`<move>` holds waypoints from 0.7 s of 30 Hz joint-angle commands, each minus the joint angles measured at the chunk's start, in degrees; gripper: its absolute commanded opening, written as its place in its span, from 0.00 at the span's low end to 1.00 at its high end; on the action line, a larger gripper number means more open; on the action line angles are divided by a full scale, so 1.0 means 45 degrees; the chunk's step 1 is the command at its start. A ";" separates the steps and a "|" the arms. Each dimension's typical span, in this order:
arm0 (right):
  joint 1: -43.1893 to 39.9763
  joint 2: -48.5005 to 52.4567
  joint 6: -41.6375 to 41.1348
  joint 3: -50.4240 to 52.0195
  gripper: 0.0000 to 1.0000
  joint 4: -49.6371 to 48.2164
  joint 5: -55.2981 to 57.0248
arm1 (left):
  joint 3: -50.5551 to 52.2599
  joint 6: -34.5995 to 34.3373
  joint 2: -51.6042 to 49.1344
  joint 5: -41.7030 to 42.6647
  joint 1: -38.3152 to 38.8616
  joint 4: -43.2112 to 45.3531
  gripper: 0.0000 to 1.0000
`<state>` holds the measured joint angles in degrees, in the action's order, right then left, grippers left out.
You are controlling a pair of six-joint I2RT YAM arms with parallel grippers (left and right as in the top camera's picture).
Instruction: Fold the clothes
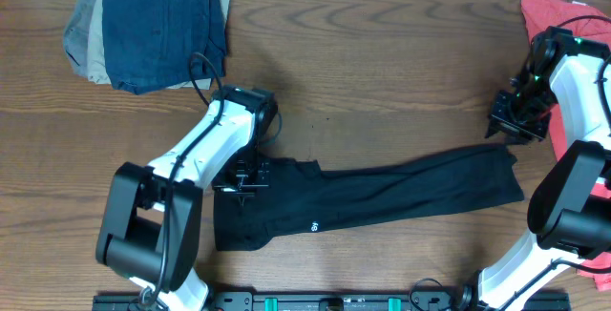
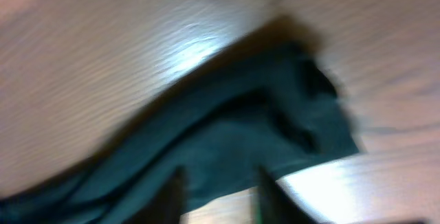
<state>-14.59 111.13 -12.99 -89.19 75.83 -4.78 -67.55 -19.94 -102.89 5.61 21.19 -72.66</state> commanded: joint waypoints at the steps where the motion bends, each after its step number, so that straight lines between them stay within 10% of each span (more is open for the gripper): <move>1: 0.0359 -0.0194 0.1530 0.0107 0.01 0.0010 -0.1855 | -0.0325 -0.0301 0.0743 0.0185 0.0398 0.0442 0.06; 21: 0.3249 -0.0194 0.1156 0.3803 0.01 -0.1379 -0.1914 | 0.2346 -0.2943 0.0641 0.1326 0.3206 0.5003 0.06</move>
<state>-1.41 111.13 -7.16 -74.24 70.83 -12.80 -60.27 -31.33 -99.61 11.35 35.79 -51.42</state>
